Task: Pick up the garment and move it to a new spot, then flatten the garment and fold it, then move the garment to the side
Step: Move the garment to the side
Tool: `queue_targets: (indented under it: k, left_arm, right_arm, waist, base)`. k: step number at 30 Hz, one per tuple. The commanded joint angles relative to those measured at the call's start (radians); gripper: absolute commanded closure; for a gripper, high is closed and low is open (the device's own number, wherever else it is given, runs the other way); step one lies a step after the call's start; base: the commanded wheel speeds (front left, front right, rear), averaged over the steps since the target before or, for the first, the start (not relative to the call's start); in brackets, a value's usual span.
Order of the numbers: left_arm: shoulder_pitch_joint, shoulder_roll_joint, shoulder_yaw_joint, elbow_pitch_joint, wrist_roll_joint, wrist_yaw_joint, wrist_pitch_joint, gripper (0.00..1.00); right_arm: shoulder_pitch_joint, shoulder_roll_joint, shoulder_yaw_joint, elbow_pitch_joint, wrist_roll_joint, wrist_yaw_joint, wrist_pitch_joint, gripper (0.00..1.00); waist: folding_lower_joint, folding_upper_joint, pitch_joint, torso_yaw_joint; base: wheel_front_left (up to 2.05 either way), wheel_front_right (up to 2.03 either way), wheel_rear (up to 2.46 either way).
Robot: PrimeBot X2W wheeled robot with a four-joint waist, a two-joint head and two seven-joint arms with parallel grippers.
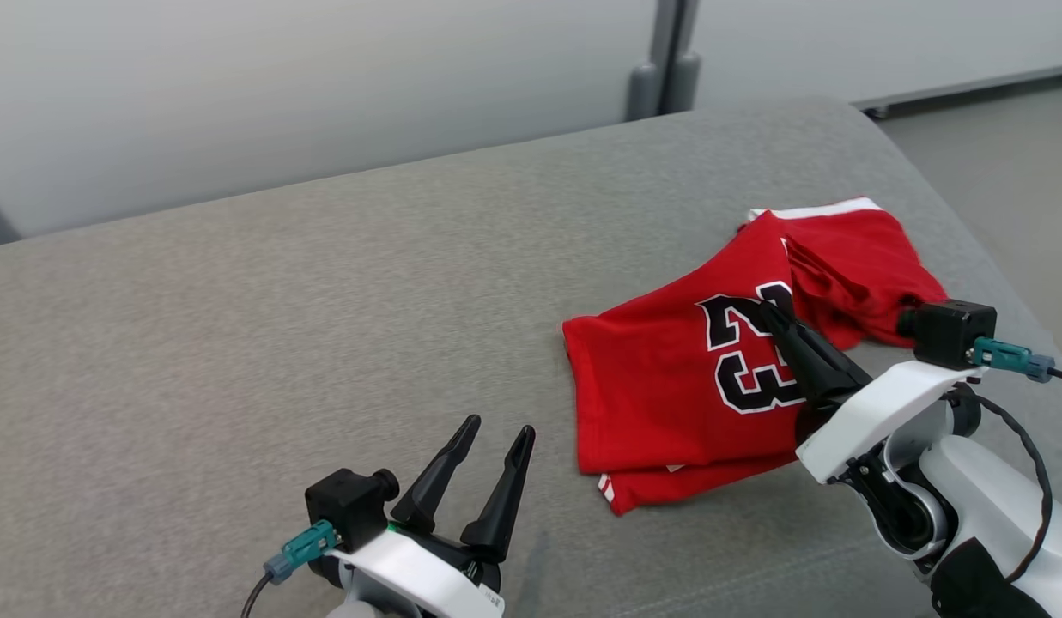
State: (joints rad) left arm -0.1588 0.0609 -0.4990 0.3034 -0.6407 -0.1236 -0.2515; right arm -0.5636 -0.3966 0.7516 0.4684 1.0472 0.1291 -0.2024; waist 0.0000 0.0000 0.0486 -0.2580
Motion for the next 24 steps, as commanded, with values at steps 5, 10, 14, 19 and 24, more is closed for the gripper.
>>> queue_targets:
  k: [5, 10, 14, 19, 24]
  left_arm:
    - [-0.057, 0.013, 0.039, -0.028, 0.016, -0.007, -0.010, 0.00]
    - [-0.067, 0.018, 0.045, -0.032, 0.025, -0.007, -0.010, 0.00]
    - [-0.075, 0.021, 0.040, -0.032, 0.030, -0.007, -0.010, 0.00]
    - [-0.079, 0.024, 0.039, -0.033, 0.034, -0.007, -0.010, 0.00]
    - [-0.087, 0.026, 0.038, -0.035, 0.038, -0.007, -0.010, 0.00]
  right_arm:
    - [0.018, 0.003, -0.012, -0.027, -0.011, 0.002, -0.003, 1.00]
    - [0.017, 0.008, -0.016, -0.027, -0.018, 0.002, -0.005, 1.00]
    - [-0.012, 0.008, -0.017, -0.004, -0.044, 0.002, -0.010, 1.00]
    - [-0.103, 0.008, -0.036, 0.075, -0.091, 0.002, -0.024, 1.00]
    - [-0.205, 0.000, -0.059, 0.168, -0.119, 0.002, -0.033, 1.00]
  waist:
    - [0.0000, 0.0000, 0.030, -0.101]
    - [0.0000, 0.0000, 0.053, -0.131]
    - [0.0000, 0.0000, 0.070, -0.127]
    - [0.0000, 0.0000, 0.090, -0.102]
    - [0.0000, 0.0000, 0.109, -0.061]
  base:
    - [0.00, 0.00, 0.00]
    - [0.00, 0.00, 0.00]
    - [0.00, 0.00, 0.00]
    - [0.00, 0.00, 0.00]
    - [0.00, 0.00, 0.00]
